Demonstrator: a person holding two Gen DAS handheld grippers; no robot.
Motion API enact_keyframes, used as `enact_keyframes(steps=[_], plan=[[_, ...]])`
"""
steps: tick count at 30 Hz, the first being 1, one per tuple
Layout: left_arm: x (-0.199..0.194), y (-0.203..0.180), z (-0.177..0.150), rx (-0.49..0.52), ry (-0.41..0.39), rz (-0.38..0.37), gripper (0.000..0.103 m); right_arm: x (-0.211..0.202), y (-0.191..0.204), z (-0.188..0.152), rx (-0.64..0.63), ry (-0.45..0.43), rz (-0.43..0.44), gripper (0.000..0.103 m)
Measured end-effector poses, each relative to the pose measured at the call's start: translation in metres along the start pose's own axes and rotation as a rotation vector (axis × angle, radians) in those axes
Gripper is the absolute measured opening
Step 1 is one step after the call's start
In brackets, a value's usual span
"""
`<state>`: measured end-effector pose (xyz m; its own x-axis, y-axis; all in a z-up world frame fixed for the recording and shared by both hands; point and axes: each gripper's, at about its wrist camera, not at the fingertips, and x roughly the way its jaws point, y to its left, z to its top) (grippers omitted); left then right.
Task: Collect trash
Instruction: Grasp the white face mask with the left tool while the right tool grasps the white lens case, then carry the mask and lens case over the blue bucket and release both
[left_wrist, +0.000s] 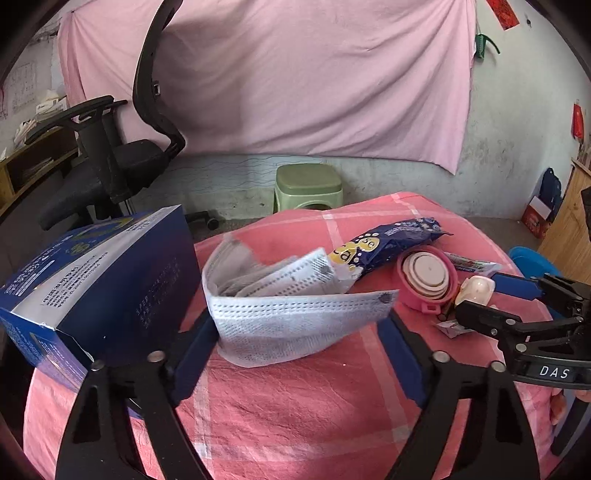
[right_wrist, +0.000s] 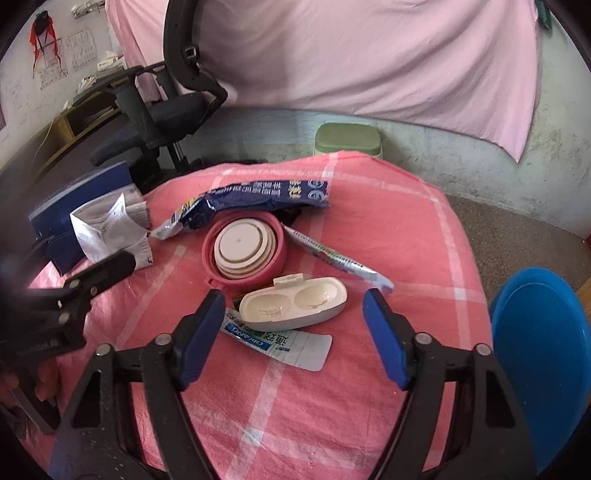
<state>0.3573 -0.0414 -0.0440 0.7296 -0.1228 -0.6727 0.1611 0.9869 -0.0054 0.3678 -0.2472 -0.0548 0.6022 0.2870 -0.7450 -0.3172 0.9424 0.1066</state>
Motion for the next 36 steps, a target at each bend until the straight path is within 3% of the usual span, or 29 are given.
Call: enact_keyframes(steps=[4, 6, 12, 21, 28, 36], plan=[[0.007, 0.004, 0.002, -0.018, 0.019, 0.015, 0.052, 0.004, -0.001, 0.001, -0.008, 0.021, 0.001, 0.08], [0.009, 0.006, 0.002, -0.024, 0.032, 0.014, 0.031, 0.003, -0.001, 0.0, -0.011, 0.019, -0.001, 0.08], [0.007, 0.014, 0.0, -0.044, 0.034, 0.001, 0.014, -0.001, 0.001, 0.0, -0.018, 0.005, 0.001, 0.079], [-0.018, 0.01, -0.008, -0.043, -0.013, -0.043, 0.008, -0.026, 0.008, -0.01, -0.016, -0.068, 0.018, 0.079], [-0.061, 0.0, -0.02, -0.045, -0.133, -0.101, 0.008, -0.067, 0.018, -0.023, -0.024, -0.237, 0.033, 0.079], [-0.111, -0.033, -0.003, -0.015, -0.304, -0.155, 0.008, -0.129, 0.016, -0.032, -0.022, -0.471, -0.008, 0.079]])
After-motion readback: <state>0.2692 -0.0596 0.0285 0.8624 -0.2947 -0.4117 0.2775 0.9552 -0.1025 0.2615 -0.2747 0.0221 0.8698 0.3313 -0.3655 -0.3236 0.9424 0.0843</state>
